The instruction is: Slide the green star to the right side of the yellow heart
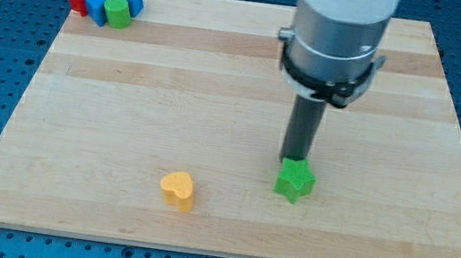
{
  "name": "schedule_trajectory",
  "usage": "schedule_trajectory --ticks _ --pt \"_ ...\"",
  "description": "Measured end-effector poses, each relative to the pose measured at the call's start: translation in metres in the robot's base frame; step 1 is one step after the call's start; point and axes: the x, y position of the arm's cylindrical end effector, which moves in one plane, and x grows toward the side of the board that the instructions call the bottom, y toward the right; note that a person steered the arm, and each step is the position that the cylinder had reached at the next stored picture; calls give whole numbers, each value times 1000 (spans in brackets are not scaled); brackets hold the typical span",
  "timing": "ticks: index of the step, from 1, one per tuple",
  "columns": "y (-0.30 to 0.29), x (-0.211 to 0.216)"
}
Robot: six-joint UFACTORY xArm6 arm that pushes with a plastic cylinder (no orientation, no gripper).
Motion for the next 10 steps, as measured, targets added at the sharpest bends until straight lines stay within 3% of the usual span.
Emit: schedule_trajectory --ticks 1,2,4,5,9,10 --pt "-38 15" --pt "-24 13" --pt "70 -11" --pt "91 -2" --pt "-12 11" --pt "15 10"
